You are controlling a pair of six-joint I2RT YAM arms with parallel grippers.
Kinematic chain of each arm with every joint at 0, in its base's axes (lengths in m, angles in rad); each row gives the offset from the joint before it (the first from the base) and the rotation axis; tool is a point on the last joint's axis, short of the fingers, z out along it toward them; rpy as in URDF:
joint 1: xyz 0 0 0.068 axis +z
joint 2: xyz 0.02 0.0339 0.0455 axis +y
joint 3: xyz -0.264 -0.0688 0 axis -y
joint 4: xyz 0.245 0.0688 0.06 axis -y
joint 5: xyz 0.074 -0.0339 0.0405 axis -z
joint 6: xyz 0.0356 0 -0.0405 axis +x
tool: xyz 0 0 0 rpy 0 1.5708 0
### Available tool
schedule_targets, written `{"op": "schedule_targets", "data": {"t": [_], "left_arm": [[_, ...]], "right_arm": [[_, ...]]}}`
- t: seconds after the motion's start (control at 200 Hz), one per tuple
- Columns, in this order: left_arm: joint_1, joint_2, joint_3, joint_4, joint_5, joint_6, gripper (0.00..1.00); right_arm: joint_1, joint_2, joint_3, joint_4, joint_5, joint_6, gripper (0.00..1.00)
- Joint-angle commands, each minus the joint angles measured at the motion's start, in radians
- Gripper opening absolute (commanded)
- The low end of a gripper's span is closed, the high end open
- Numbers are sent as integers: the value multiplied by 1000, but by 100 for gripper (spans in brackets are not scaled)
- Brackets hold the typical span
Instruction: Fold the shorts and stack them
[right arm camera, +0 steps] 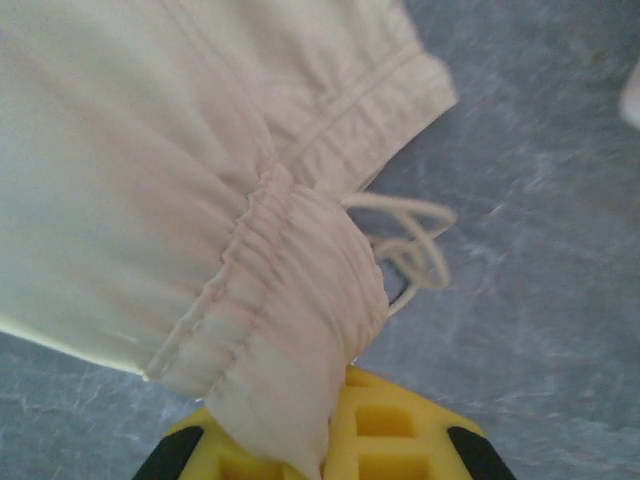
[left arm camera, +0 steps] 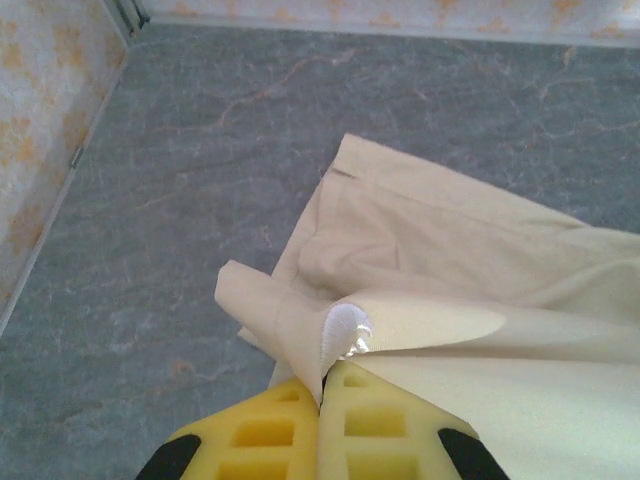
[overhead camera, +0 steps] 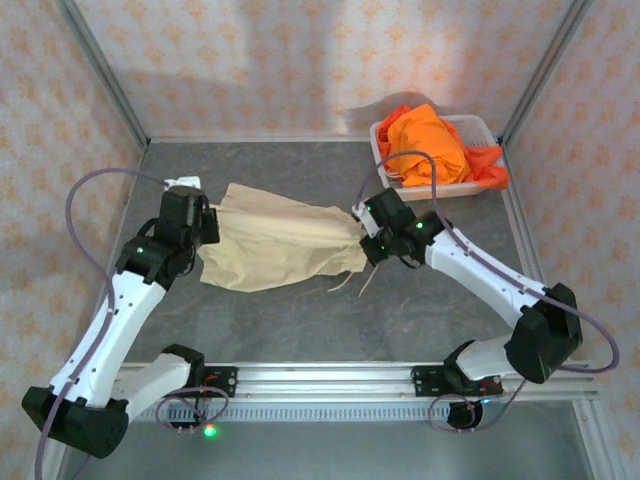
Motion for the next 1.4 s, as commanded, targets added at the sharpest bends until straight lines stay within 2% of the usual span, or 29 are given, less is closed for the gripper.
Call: {"op": "schedule_targets", "data": {"t": [0.0,0.235,0.455,0.631,0.736,0.816,0.906,0.966,1.066,1.146,1.216,1.391], "left_arm": [[7,-32,30,-26,-107,-14,0],[6,45,202,-84,-149,74,0],[7,187,464,-23,-191,207,0],[16,468,802,-44,-223,289,0],[36,656,1040,-59,-225,302,0],[54,820,1307,-134,-234,289,0],[60,1015,1705,-221,-241,298,0],[60,1074,1876,-216,-253,300,0],[67,952,1773,-69,-259,269,0],[68,795,1598,51,-232,264,0],[67,678,1448,124,-196,266,0],[65,417,1044,219,-152,270,0]], "right_arm": [[12,-64,-39,65,12,81,0],[39,-65,-23,30,37,108,0],[34,-30,145,21,128,71,0],[-49,204,479,-49,167,8,0],[-91,367,762,-109,175,-15,0],[-113,491,1014,-179,185,-21,0],[-129,624,1337,-291,188,-7,0],[-136,711,1580,-369,182,8,0],[-137,894,2069,-487,158,11,0],[-140,821,1975,-429,131,9,0],[-141,859,2080,-505,114,-3,0],[-142,855,1993,-628,50,-10,0]]}}
